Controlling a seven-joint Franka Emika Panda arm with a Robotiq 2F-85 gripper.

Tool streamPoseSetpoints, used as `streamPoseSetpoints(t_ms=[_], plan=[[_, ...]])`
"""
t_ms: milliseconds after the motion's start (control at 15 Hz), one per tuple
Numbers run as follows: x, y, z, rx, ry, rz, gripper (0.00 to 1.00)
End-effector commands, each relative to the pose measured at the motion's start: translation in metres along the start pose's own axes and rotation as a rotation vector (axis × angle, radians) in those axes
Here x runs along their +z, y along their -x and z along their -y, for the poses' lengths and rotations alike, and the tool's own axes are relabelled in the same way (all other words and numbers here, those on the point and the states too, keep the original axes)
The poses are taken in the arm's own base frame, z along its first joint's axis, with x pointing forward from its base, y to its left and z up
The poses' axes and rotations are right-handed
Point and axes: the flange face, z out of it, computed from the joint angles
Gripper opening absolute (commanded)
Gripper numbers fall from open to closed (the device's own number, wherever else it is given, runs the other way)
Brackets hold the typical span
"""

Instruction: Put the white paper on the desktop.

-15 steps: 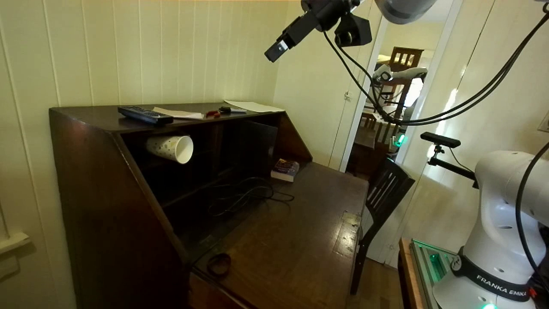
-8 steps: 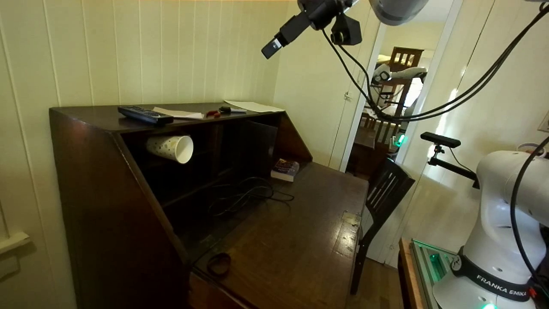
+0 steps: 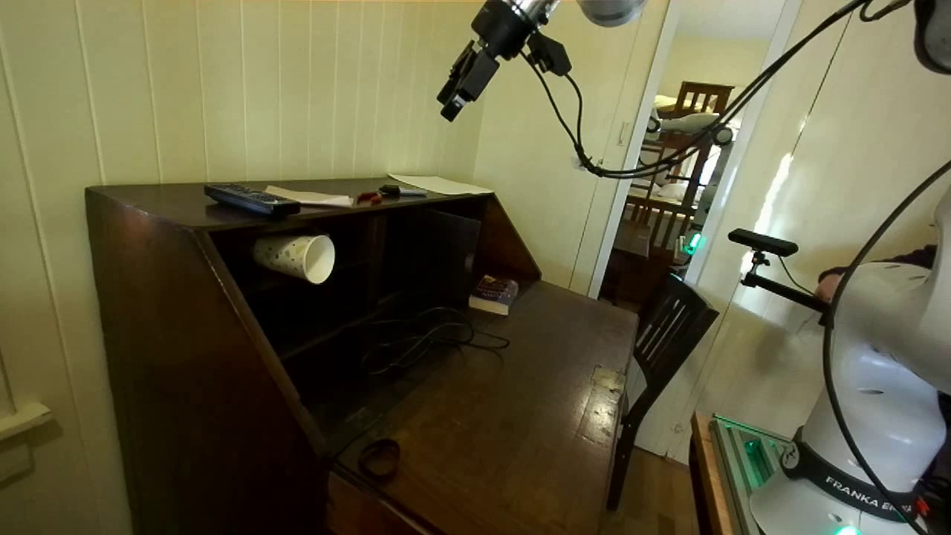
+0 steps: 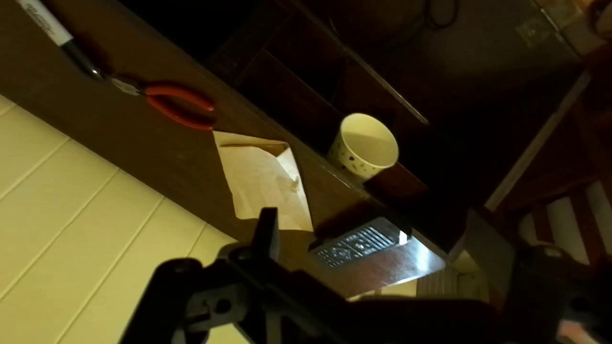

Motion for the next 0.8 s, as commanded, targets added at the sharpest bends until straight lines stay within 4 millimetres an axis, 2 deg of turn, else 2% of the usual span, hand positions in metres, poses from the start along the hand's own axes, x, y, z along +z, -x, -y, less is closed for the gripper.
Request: streamPoseSetpoints(t_ms=[0,67,133,267,400,733], plan=[[0.039,-0.036,-0.045,-0.111,0.131,0.086,1.0],[0.049,-0.044,-0.052,-0.13,0.179,0.102,1.0],[0.026,-0.021,-0.032,-0.087,0.108,0.075,1.0],[0.048,-0.034,-0.044,-0.117,0.144,0.095,1.0],[0.058,-0.039,-0.048,-0.123,0.15,0.1,1.0],[0.105,-0.058,-0.055,-0.116,0.212,-0.027,1.0]])
